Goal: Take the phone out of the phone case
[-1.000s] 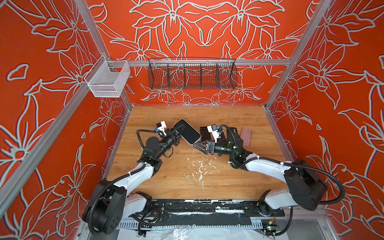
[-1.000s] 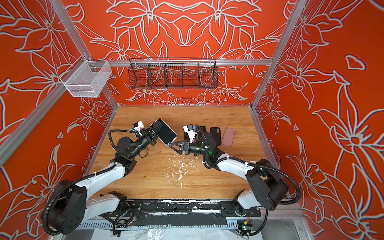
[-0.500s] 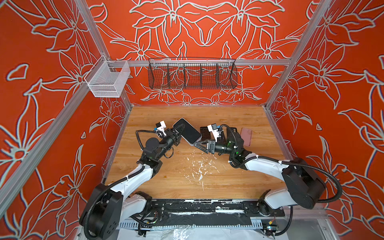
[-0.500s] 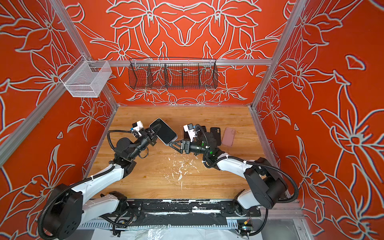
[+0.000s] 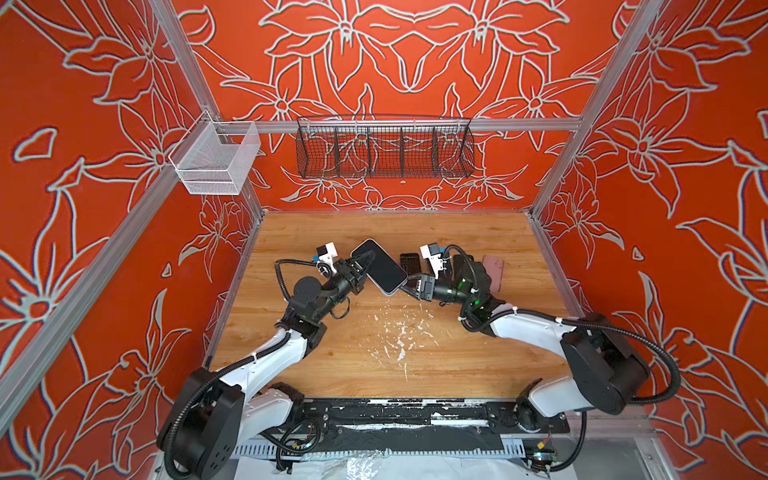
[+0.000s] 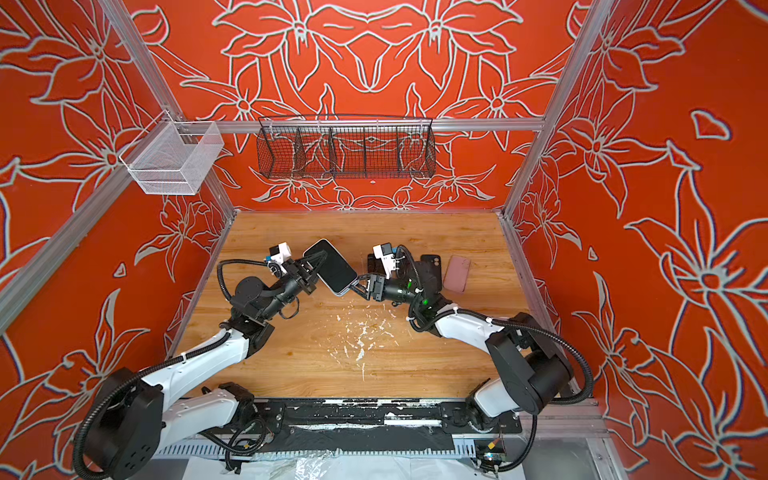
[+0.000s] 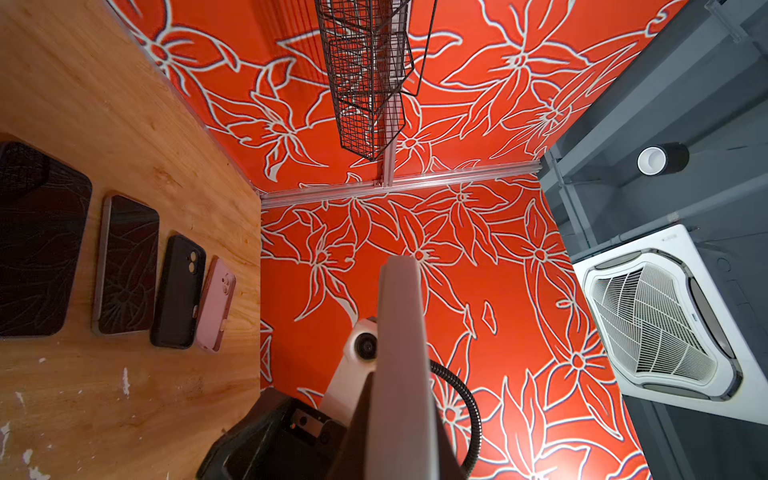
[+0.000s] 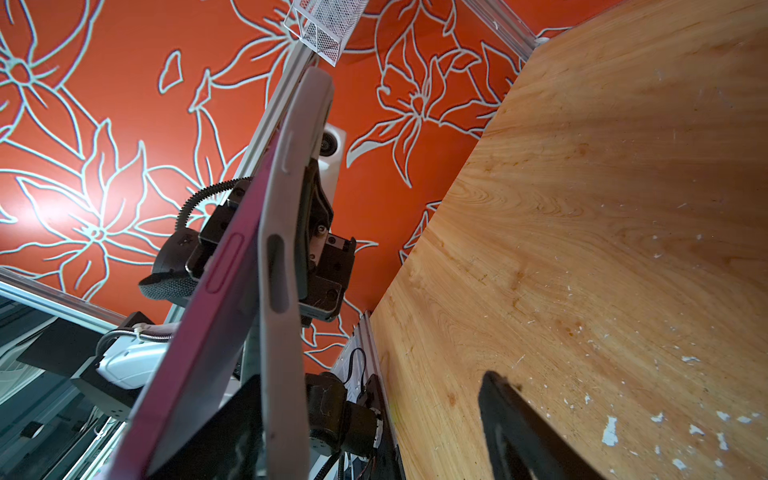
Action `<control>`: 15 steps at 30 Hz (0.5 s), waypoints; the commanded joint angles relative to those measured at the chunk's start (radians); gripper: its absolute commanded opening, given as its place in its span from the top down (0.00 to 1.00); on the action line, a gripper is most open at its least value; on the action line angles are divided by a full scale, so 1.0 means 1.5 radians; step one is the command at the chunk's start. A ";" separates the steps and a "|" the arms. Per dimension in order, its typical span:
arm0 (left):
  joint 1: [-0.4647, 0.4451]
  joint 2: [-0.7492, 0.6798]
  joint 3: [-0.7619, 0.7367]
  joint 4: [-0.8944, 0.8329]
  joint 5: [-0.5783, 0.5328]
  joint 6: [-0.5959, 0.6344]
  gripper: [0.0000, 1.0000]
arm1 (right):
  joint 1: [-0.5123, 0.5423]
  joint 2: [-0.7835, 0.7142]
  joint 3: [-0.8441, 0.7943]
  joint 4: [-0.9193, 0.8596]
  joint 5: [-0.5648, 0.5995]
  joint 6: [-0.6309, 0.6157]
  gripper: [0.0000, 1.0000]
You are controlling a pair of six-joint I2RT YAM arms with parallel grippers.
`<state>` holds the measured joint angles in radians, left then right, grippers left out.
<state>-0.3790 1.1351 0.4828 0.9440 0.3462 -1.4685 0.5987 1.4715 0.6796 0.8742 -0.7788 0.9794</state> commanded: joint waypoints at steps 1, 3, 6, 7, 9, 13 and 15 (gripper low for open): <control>-0.009 -0.019 0.028 0.046 0.027 0.015 1.00 | -0.003 -0.004 0.024 0.026 -0.031 0.017 0.23; -0.009 -0.014 0.030 0.047 0.027 0.024 1.00 | -0.003 -0.005 0.024 0.042 -0.044 0.026 0.28; -0.009 -0.005 0.034 0.043 0.026 0.039 1.00 | -0.003 -0.009 0.023 0.059 -0.063 0.039 0.39; -0.009 0.001 0.036 0.044 0.026 0.039 1.00 | -0.003 -0.011 0.020 0.063 -0.064 0.044 0.43; -0.009 0.011 0.040 0.051 0.032 0.038 1.00 | -0.003 -0.012 0.015 0.075 -0.065 0.056 0.49; -0.009 0.025 0.048 0.056 0.035 0.048 1.00 | -0.002 -0.011 -0.008 0.138 -0.064 0.105 0.57; -0.009 0.030 0.052 0.048 0.034 0.055 1.00 | -0.001 -0.012 -0.016 0.161 -0.061 0.128 0.59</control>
<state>-0.3813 1.1725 0.5255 0.9543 0.3725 -1.4086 0.5945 1.4696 0.6716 0.9970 -0.8547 1.0950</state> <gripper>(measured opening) 0.100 0.412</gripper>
